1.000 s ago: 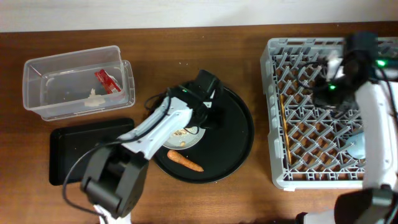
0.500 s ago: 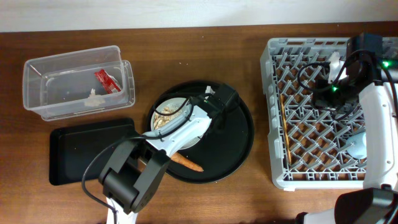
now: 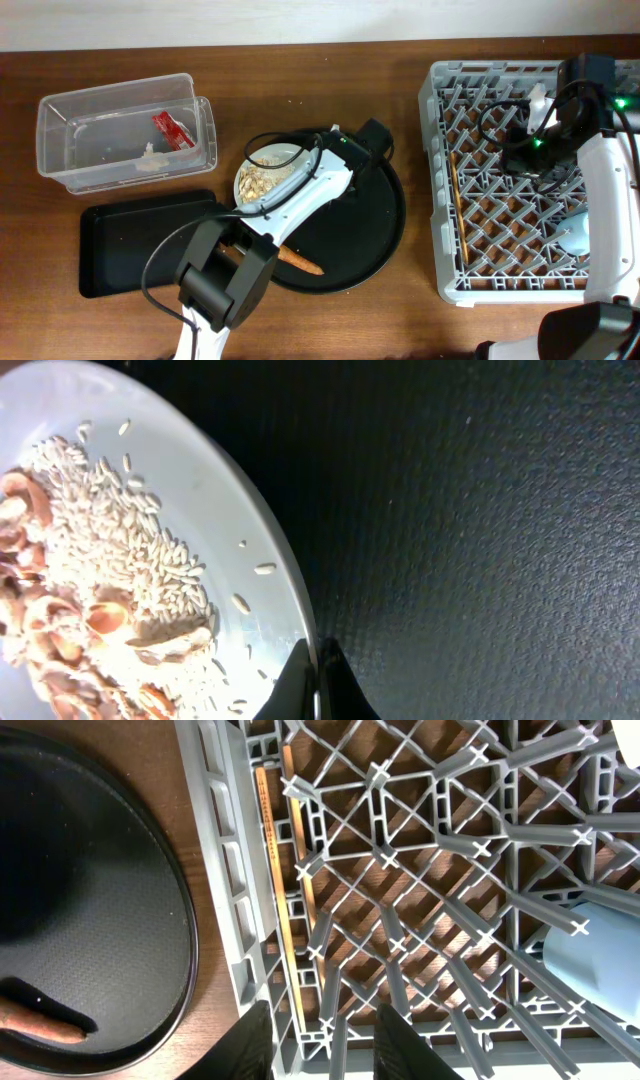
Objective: Sort waste into correct bins and load items into the dishwasher rack
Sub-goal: 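Grasp the white plate rim with the left gripper and lift it, then tip the plate over the black tray to dump shells and rice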
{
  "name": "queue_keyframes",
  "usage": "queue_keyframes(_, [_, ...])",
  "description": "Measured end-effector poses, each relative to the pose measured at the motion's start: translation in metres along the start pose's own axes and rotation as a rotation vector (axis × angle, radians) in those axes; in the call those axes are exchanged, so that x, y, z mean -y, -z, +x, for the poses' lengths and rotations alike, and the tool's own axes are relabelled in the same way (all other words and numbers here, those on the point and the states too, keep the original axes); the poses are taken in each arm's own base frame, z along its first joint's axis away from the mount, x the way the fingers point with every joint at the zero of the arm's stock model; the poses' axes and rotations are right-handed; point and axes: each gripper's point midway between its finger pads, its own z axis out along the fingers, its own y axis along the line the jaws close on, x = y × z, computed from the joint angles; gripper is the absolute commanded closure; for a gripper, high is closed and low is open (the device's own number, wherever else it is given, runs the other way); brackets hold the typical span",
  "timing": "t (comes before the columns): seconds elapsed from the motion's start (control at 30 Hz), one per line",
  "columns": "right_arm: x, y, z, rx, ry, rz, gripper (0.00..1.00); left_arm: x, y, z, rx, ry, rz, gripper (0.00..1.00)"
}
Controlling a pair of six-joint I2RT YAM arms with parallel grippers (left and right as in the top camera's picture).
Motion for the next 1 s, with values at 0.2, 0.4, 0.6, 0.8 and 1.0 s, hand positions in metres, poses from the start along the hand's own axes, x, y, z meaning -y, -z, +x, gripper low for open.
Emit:
queue_keyframes(0.2, [0.0,0.0,0.0,0.0,0.0,0.0,0.67,-0.03,0.016,0.033,-0.155,0.036,-0.096,1.0])
queue_keyframes(0.4, [0.0,0.0,0.0,-0.001,0.0,0.0,0.67,-0.097,0.074,0.041,-0.181,0.195,-0.052,1.0])
queue_keyframes(0.6, [0.0,0.0,0.0,0.0,0.0,0.001,0.67,-0.16,0.065,0.053,-0.275,0.404,-0.021,1.0])
queue_keyframes(0.8, [0.0,0.0,0.0,0.0,0.0,0.001,0.67,-0.181,0.019,0.07,-0.366,0.512,0.107,1.0])
queue_keyframes(1.0, [0.0,0.0,0.0,0.0,0.0,0.001,0.67,-0.213,0.008,0.069,-0.358,0.576,0.503,1.0])
